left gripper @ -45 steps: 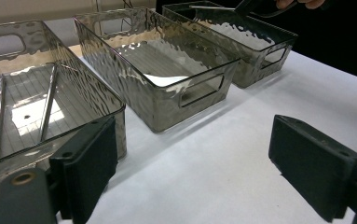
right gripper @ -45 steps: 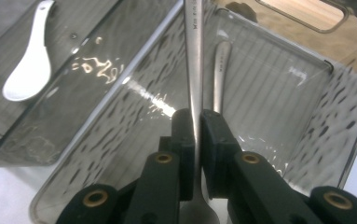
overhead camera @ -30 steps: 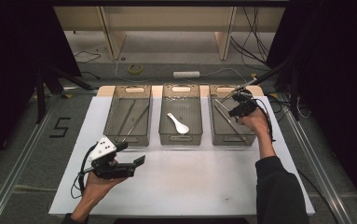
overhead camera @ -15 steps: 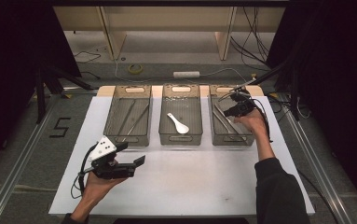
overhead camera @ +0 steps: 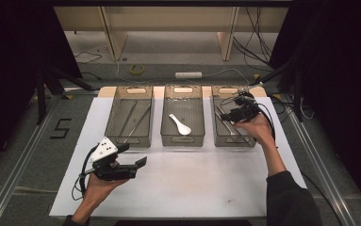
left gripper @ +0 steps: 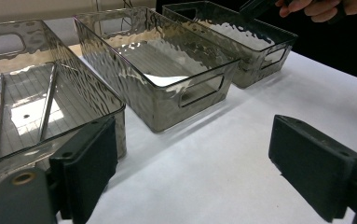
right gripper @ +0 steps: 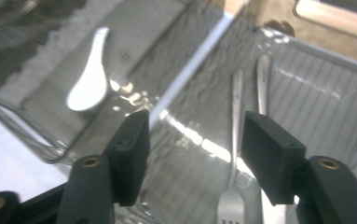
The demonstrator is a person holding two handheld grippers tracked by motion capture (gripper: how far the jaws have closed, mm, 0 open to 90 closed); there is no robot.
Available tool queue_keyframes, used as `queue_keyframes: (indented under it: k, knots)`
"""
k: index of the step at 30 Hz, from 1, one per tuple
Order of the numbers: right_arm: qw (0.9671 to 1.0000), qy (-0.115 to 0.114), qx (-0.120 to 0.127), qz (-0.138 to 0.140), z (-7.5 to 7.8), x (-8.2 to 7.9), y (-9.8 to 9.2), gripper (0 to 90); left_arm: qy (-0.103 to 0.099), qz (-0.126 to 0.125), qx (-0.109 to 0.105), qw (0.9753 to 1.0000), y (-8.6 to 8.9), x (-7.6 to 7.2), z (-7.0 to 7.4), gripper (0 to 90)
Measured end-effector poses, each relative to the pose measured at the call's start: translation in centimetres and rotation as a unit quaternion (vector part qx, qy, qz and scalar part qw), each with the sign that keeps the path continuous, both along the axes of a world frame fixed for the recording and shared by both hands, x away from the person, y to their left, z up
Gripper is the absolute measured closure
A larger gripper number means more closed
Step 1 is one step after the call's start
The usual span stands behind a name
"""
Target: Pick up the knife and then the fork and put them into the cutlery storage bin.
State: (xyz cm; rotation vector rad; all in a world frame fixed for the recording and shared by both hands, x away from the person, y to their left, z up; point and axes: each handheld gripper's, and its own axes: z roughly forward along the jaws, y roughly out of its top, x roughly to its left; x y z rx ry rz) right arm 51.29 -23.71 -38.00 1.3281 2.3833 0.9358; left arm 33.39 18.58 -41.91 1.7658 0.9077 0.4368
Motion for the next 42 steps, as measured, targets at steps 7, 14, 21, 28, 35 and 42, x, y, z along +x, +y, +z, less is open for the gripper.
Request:
queue_keyframes:
  k: [7, 14, 21, 28, 35, 42]
  knots:
    - [0.9986, -0.035, 0.036, 0.013, 0.5, -2.3, 0.8, 35.2, 0.001, -0.001, -0.001, 1.0000, 0.0, 0.0, 0.0, 14.9]
    - [0.9953, -0.060, 0.074, 0.019, 0.3, -4.1, 1.0, 34.2, 0.006, -0.001, -0.008, 0.9999, 0.1, 0.1, 0.0, 14.9]
    - [0.9906, -0.086, 0.099, 0.036, 0.3, -6.5, 1.6, 33.7, 0.008, -0.002, -0.009, 0.9999, 0.1, 0.1, 0.0, 14.9]
    - [0.9867, -0.103, 0.115, 0.051, 0.2, -7.9, 2.3, 31.4, 0.013, 0.002, -0.013, 0.9998, 0.1, 0.3, 0.0, 14.9]
    - [0.9846, -0.097, 0.131, 0.064, -0.8, -9.0, 2.3, 30.0, 0.013, 0.001, -0.010, 0.9999, -0.2, 0.3, 0.0, 14.9]
    - [0.9809, -0.110, 0.144, 0.069, -1.0, -10.4, 2.2, 29.2, 0.013, -0.003, -0.009, 0.9999, -0.2, 0.4, 0.0, 14.9]
